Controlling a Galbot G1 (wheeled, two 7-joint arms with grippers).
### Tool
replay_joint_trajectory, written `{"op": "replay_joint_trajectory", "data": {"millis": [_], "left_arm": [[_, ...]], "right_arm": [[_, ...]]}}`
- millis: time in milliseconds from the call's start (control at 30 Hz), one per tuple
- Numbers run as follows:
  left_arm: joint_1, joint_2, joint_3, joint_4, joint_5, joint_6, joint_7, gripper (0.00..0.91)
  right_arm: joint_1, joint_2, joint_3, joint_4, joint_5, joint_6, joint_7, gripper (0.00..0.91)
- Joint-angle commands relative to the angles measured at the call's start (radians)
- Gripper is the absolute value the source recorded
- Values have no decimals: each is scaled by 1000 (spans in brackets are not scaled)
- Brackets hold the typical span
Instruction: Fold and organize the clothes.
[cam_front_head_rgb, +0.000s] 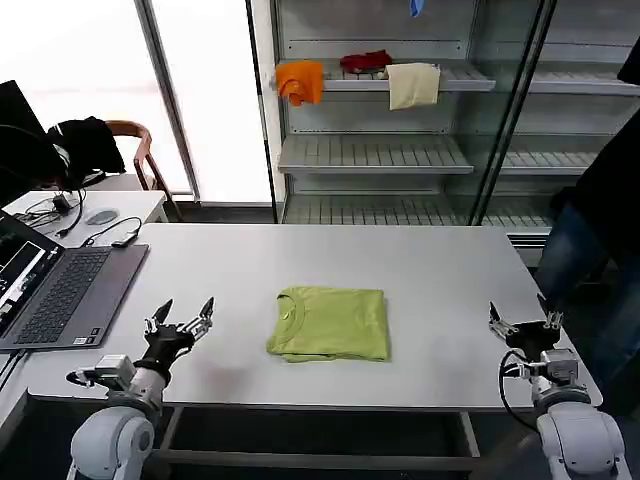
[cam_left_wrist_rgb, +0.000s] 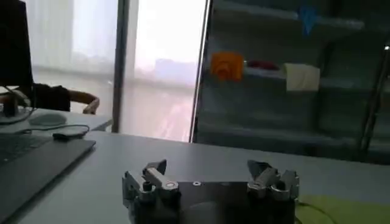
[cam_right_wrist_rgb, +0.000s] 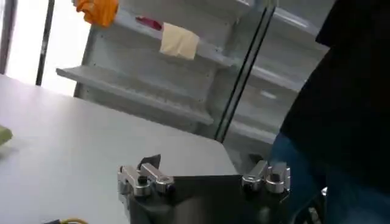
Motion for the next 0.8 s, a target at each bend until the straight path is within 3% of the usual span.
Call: {"op": "replay_joint_trajectory", "data": {"millis": [33,200,533,667,800], "left_arm": [[12,-5,3,3,-17,-37,12,907],[14,-5,4,-3,-18,-51,14,907],[46,-1,-4,-4,-17,-104,29,907],[47,-1,-5,-4,-18,-104,25,907],[48,2,-7,-2,-21,-107,25,907]], "right_arm": [[-4,-15,15,-2,19,64,13,907],[-19,-10,14,17,30,89,-15,907],[-22,19,-9,28,61,86,-18,907],[-17,31,-28,30,43,38,-6,907],[-8,41,-44,39,148,-12,22,907]]}}
